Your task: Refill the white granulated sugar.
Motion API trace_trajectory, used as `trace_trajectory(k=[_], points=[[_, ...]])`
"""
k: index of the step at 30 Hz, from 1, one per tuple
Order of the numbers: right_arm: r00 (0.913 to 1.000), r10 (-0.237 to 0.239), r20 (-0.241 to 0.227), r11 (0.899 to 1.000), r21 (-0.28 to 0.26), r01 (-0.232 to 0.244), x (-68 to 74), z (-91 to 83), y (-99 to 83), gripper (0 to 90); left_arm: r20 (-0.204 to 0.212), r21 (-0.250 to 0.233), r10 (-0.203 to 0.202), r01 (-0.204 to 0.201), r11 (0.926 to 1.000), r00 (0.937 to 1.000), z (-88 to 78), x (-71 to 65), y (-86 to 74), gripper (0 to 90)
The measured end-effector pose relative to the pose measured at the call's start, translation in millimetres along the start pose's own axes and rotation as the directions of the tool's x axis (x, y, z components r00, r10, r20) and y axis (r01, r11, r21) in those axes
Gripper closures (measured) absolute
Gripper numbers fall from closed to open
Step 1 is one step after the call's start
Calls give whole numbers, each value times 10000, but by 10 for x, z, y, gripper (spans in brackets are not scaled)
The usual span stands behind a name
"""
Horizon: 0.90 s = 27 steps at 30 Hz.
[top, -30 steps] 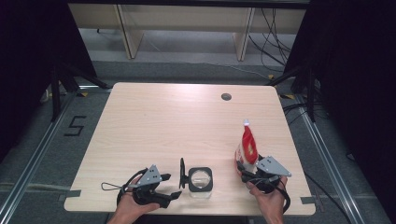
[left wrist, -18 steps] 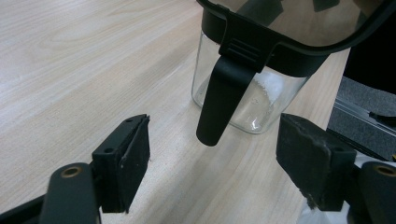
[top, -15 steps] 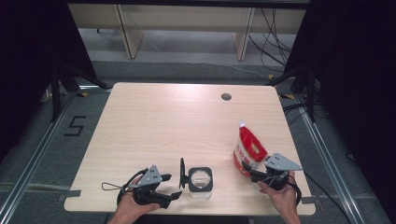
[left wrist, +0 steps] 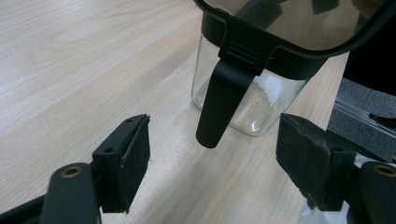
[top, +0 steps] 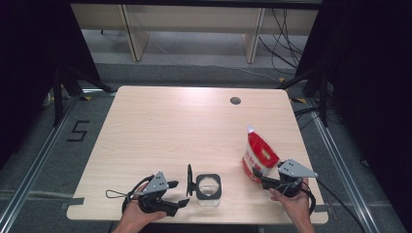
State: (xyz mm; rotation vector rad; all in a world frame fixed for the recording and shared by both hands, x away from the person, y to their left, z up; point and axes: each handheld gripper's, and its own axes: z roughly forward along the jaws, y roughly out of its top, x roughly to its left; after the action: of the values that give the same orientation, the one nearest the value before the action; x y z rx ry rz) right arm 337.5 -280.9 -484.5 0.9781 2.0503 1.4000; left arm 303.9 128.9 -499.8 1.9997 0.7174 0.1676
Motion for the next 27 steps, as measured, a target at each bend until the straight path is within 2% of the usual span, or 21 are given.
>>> trace_trajectory(k=[2, 4, 6, 7, 10, 11, 13, 14, 15, 16, 17, 18, 19, 20, 21, 22, 23, 24, 25, 26, 27], points=[[9988, 338, 341, 9988, -370, -326, 42, -19, -14, 278, -9, 3, -6, 6, 10000, 10000, -1, 2, 0, 256], [9964, 576, 620, 9974, -474, -547, 91, -19, -42, 254, -17, 0, -20, 20, 10000, 10000, -1, 1, 1, 255], [9965, 358, 756, 9964, -799, -297, 104, 5, -46, 243, 4, 25, 52, -52, 10000, 10000, -1, 0, 0, 256], [9969, 219, 754, 9969, -770, -160, 118, 5, -38, 238, 5, 48, 82, -82, 10000, 10000, -2, 1, -1, 255], [9936, 244, 1101, 9970, -756, -161, 160, 25, -35, 227, 3, 92, 46, -46, 9999, 10000, -3, 2, 2, 255], [9928, 86, 1193, 9960, -888, 20, 153, 42, -34, 229, -8, 40, 54, -54, 10000, 10000, 1, 1, 0, 256], [9929, 105, 1181, 9950, -997, 13, 160, 55, -38, 229, -5, 35, 54, -54, 10000, 10000, 0, 1, 1, 255], [9917, 587, 1144, 9942, -963, -478, 199, 59, -46, 228, -10, 16, 23, -23, 10000, 10000, 3, 0, 0, 255], [9921, 532, 1137, 9958, -797, -442, 201, 53, -48, 226, -33, 149, 66, -65, 9999, 10000, -6, 1, 5, 255], [9933, 218, 1134, 9955, -946, -111, 178, 73, -51, 226, -54, 185, 109, -108, 9998, 9999, -5, 3, 4, 256], [9925, 499, 1117, 9952, -893, -400, 206, 79, -57, 227, -19, 167, 71, -71, 9998, 10000, -2, -3, 2, 255], [9930, 388, 1113, 9941, -1051, -271, 187, 95, -61, 242, -25, 219, 78, -78, 9997, 10000, -5, -5, 4, 255], [9958, 242, 888, 9952, -965, -156, 162, 97, -57, 252, -26, 218, 92, -92, 9997, 10000, -4, -5, 5, 255], [9942, 316, 1028, 9948, -992, -214, 167, 104, -61, 250, -21, 160, 36, -35, 9999, 10000, 1, -9, 6, 255], [9927, 611, 1042, 9906, -1286, -474, 192, 133, -74, 246, -66, 170, 41, -40, 9998, 10000, 1, -13, 6, 255], [9932, 202, 1144, 9928, -1193, -64, 161, 137, -72, 245, -53, 226, 136, -135, 9997, 9999, -1, -8, 6, 255], [9920, 229, 1241, 9931, -1168, -83, 165, 138, -76, 246, 4, 178, 146, -147, 9997, 9999, 6, -6, 6, 256], [9932, 347, 1113, 9929, -1173, -215, 168, 162, -84, 249, 0, 151, 240, -240, 9996, 9997, 9, -1, 7, 255], [9936, 125, 1120, 9957, -926, -21, 158, 161, -82, 249, 12, 169, 183, -183, 9997, 9998, 9, -2, 7, 256], [9918, 350, 1227, 9942, -1053, -221, 174, 174, -92, 249, 27, 182, 231, -232, 9996, 9997, 9, 1, 9, 256], [9912, -66, 1324, 9904, -1358, 248, 145, 204, -97, 251, 13, 101, 213, -214, 9997, 9998, 14, -3, 5, 255]])
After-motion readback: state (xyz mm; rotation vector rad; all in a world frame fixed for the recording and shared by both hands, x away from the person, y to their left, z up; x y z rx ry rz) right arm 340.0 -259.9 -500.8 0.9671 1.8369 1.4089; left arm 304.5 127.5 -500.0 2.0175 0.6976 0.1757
